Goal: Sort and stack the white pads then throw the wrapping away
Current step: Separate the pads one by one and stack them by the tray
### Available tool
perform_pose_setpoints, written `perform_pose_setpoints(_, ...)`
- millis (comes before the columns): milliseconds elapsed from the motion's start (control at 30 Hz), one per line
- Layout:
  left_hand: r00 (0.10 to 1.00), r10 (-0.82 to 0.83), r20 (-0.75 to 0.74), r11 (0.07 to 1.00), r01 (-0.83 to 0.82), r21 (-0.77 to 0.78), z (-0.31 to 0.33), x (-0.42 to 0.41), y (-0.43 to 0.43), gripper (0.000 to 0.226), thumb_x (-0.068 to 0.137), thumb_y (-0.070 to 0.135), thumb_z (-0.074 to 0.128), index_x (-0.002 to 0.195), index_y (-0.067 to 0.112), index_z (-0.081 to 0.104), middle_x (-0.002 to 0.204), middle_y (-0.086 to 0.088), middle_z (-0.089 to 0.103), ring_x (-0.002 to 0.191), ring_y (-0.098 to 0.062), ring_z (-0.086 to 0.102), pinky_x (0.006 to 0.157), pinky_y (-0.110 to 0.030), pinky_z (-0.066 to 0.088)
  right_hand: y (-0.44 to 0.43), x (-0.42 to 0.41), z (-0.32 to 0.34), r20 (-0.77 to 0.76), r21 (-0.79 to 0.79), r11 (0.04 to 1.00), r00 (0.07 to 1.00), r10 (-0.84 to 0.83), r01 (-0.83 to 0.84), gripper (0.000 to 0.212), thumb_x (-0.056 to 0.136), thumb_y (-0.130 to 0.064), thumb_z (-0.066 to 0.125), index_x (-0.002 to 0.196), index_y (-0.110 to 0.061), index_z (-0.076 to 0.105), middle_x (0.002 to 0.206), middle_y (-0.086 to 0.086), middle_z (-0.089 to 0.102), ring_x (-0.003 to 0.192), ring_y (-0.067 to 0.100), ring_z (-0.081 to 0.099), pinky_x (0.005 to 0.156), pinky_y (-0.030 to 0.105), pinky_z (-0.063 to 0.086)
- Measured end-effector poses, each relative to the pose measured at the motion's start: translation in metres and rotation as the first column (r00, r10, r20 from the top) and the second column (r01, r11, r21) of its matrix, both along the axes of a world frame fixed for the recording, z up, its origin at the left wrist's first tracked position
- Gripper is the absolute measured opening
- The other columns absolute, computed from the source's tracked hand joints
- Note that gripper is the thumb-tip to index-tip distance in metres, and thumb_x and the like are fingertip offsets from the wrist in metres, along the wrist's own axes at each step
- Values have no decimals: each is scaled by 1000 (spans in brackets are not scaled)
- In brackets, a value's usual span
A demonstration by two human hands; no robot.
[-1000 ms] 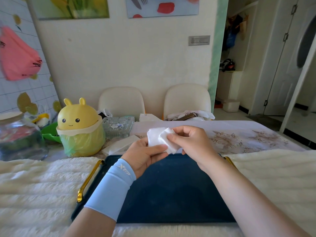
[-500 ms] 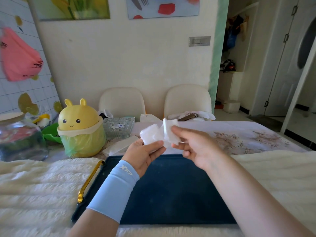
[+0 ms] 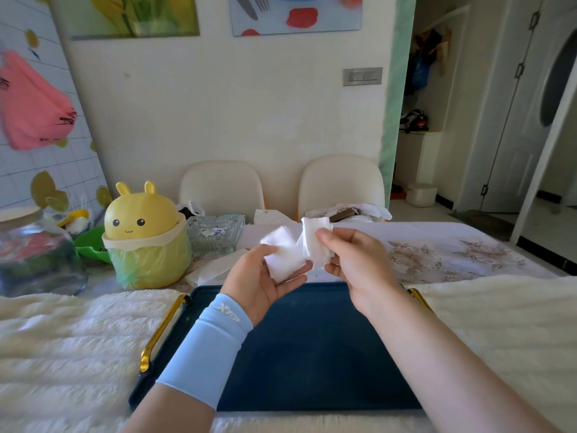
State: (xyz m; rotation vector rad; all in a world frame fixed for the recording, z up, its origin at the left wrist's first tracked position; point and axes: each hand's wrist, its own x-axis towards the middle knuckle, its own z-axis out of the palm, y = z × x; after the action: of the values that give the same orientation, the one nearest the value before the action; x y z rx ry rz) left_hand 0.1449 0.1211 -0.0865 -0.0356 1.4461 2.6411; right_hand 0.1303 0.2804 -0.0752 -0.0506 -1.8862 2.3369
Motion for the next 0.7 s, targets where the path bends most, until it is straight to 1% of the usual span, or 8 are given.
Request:
perform_pose_setpoints(100, 990, 141, 32, 970, -132, -202, -4, -4, -7, 29, 95, 12, 60, 121, -3, 58, 113, -21, 70, 91, -31, 74, 76, -41, 62, 9, 2, 6, -111, 190, 980, 990, 86, -64, 13, 85, -23, 80, 92, -14, 74, 73, -5, 70, 65, 9, 59, 64, 28, 51)
perform_pose_setpoints(167, 994, 108, 15, 954, -99, -284, -4, -3, -9, 26, 94, 12, 64, 115, -4, 63, 106, -18, 74, 89, -27, 74, 71, -37, 62, 12, 3, 10, -141, 272, 953, 975, 175, -131, 13, 85, -20, 79, 93, -12, 73, 70, -5, 69, 59, 7, 56, 60, 25, 46)
perform_pose_setpoints(267, 1000, -1, -5, 935, -1, -354, -1, 2, -7, 19, 97, 13, 58, 106, -1, 67, 103, -16, 75, 91, -24, 74, 70, -33, 61, 14, 5, 13, -152, 363, 919, 963, 223, -156, 11, 85, -17, 80, 90, -14, 71, 68, -9, 69, 53, 0, 56, 54, 14, 43)
perform_pose_setpoints(333, 999, -31, -21, 929, 21, -371, 1, 3, -4, 22, 100, 14, 54, 108, -2, 67, 105, -17, 74, 94, -24, 73, 71, -32, 61, 12, 5, 12, -160, 392, 909, 962, 221, -144, 13, 85, -16, 81, 91, -13, 70, 73, -6, 71, 53, -2, 58, 52, 11, 43)
perform_pose_setpoints(433, 996, -82, -24, 935, 68, -349, 3, 5, -1, 29, 103, 19, 47, 117, -2, 62, 109, -18, 73, 100, -27, 72, 73, -33, 61, 12, 5, 11, -178, 424, 899, 964, 197, -106, 12, 84, -16, 81, 91, -13, 72, 80, -1, 76, 63, 3, 67, 57, 15, 50)
perform_pose_setpoints(500, 995, -102, -21, 937, 89, -337, 5, 6, -1, 32, 105, 19, 43, 121, -3, 59, 109, -19, 73, 101, -29, 72, 74, -35, 61, 12, 6, 11, -181, 455, 885, 963, 200, -98, 11, 84, -17, 81, 91, -13, 73, 82, 0, 77, 68, 7, 70, 61, 18, 54)
perform_pose_setpoints(567, 993, -119, -19, 941, 106, -322, 6, 8, -1, 32, 105, 20, 41, 121, -1, 59, 107, -18, 74, 100, -28, 72, 75, -35, 62, 11, 6, 11, -179, 482, 872, 965, 189, -82, 10, 83, -19, 81, 88, -16, 73, 80, -4, 77, 68, 3, 69, 56, 16, 52)
perform_pose_setpoints(700, 970, -229, -81, 922, 189, -337, 5, 11, -2, 36, 93, 27, 59, 119, 3, 65, 114, -15, 72, 109, -24, 69, 85, -33, 59, 10, 7, 11, -136, 449, 888, 975, 173, -95, 7, 86, -22, 79, 86, -20, 73, 77, -9, 74, 69, 2, 68, 55, 17, 50)
